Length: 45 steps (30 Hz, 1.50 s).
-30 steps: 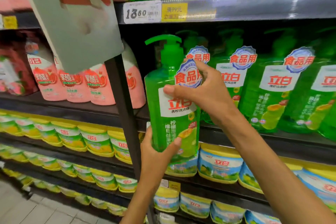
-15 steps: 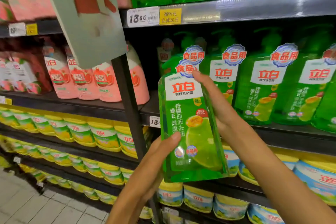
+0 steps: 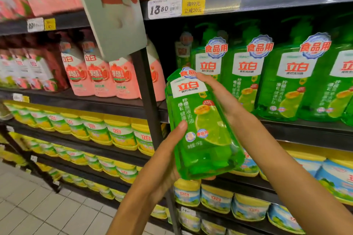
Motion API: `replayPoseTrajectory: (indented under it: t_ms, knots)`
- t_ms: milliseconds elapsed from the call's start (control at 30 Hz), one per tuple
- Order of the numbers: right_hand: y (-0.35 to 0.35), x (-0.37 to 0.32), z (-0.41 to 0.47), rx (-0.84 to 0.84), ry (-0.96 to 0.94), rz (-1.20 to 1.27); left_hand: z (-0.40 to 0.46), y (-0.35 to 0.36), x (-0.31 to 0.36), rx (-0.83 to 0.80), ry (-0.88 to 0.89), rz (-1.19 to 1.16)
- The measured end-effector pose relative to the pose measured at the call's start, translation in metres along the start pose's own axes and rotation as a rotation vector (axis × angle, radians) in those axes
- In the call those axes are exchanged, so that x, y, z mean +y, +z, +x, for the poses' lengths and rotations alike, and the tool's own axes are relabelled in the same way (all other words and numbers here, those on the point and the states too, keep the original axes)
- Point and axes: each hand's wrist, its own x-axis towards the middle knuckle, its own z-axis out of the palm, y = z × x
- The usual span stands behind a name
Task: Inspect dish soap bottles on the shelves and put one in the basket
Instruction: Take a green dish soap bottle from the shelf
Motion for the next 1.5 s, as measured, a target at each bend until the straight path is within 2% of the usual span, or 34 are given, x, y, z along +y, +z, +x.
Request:
replayPoseTrajectory:
  t_ms: [33,67,167,267,367,467,567,700,867,1067,1167,1233,1333,1433,1500]
  knots:
    - [0.002,0.000,0.000,0.004,-0.009,-0.016,-0.003,-0.004,-0.008,-0.069,0.041,-0.019]
    - [0.003,0.001,0.000,0.008,-0.043,-0.047,-0.005,-0.010,-0.015,-0.061,0.075,-0.011]
    - [0.006,0.002,-0.002,-0.012,-0.191,-0.199,0.006,-0.018,-0.020,0.036,0.189,0.016]
    - [0.006,0.004,-0.005,-0.003,-0.229,-0.252,0.012,-0.024,-0.020,0.135,0.348,0.096]
    - [0.006,0.010,-0.015,-0.089,-0.318,-0.240,0.014,-0.030,-0.015,0.205,0.539,0.287]
    - [0.004,0.017,-0.022,-0.111,-0.459,-0.223,0.019,-0.036,-0.011,0.197,0.666,0.459]
    - [0.002,0.018,-0.030,-0.098,-0.616,-0.296,0.021,-0.038,-0.012,0.109,0.696,0.515]
    - [0.002,0.019,-0.044,-0.113,-0.719,-0.421,0.027,-0.044,-0.016,0.078,0.660,0.483]
    - [0.004,0.017,-0.053,-0.302,-0.873,-0.593,0.034,-0.052,-0.023,0.099,0.678,0.542]
    - [0.004,0.011,-0.052,-0.201,-0.662,-0.450,0.032,-0.044,-0.030,0.169,0.692,0.384]
    - [0.004,0.009,-0.045,-0.227,-0.533,-0.344,0.034,-0.045,-0.032,0.124,0.627,0.357]
    - [0.006,0.008,-0.040,-0.242,-0.526,-0.276,0.034,-0.045,-0.033,0.082,0.571,0.351]
    - [0.013,0.011,-0.040,-0.140,-0.644,-0.240,0.034,-0.041,-0.026,0.089,0.503,0.355]
    - [0.019,0.011,-0.043,0.028,-0.751,-0.218,0.033,-0.033,-0.021,0.180,0.619,0.336]
    - [0.025,0.010,-0.044,0.088,-0.806,-0.276,0.031,-0.025,-0.023,0.188,0.710,0.422]
